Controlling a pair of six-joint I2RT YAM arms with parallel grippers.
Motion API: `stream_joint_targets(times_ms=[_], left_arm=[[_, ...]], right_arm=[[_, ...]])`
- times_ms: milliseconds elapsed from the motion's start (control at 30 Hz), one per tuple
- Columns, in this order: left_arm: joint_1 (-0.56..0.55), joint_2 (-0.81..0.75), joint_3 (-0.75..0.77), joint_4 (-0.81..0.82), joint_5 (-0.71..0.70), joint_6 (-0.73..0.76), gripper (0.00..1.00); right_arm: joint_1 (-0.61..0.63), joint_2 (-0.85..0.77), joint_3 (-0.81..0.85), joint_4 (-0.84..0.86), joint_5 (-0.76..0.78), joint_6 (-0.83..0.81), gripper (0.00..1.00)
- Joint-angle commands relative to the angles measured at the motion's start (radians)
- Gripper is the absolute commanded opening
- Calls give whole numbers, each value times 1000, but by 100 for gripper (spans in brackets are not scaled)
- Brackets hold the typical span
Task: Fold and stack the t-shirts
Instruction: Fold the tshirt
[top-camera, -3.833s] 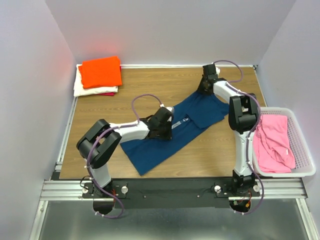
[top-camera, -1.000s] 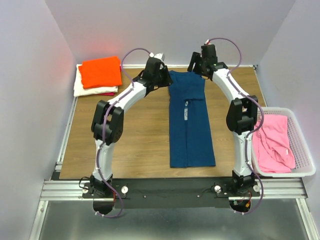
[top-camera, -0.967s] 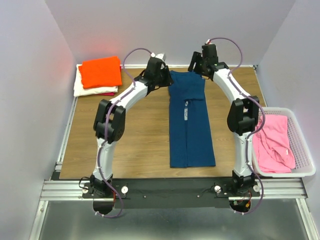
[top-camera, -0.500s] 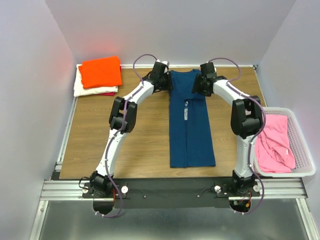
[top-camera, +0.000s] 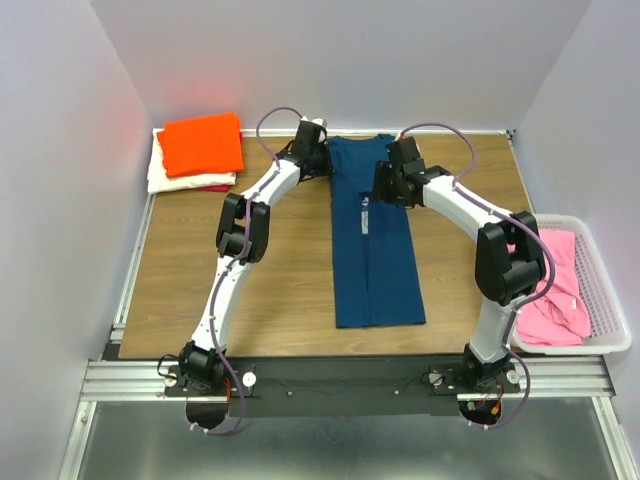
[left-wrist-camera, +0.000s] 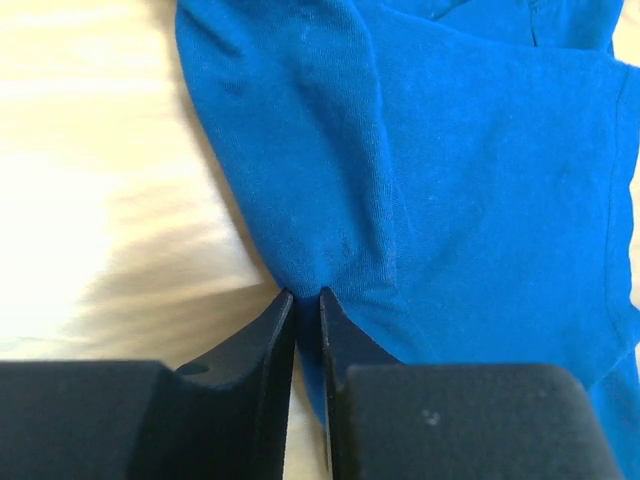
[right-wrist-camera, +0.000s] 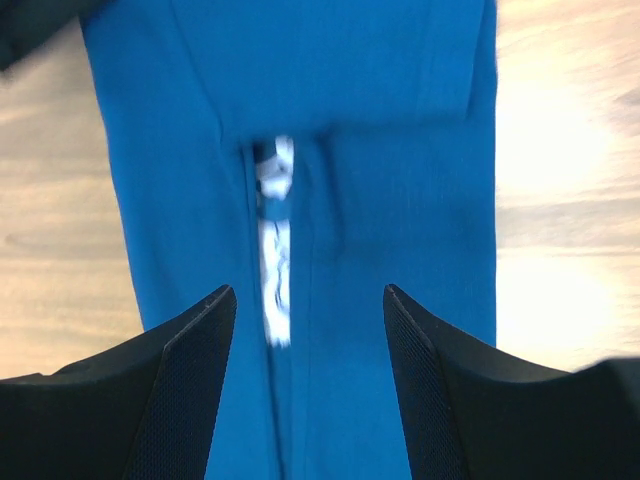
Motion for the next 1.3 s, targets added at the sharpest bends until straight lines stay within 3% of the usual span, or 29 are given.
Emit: stream_joint_targets(times_ms=[0,333,567,633,733,933,1067,1267], left_arm=[[47,45,60,8,15,4,22],[137,71,137,44,142,25,29],[156,-20,89,92,263,36,52],[156,-76,33,104,268,30,52],[156,-243,-180,164,201,-20,52],[128,-674,-853,300,-8,-174,49],[91,-907,-1124,299,-60,-198,46],[-19,-1087,-1443,307,-53,-226,45]], right_arm=[[23,-20,-43,6,23,19,68],[51,-94,-120,7,-49,58,68],[52,-225,-282,4,-8,70,68],[52,-262,-324,3,15,78,68],[52,-334,-411,0,23,108,68],[62,-456,-567,-8,-2,154,65],[74,-494,-624,-15,-17,159,59],[118,-511,-647,-72,41,165,51]])
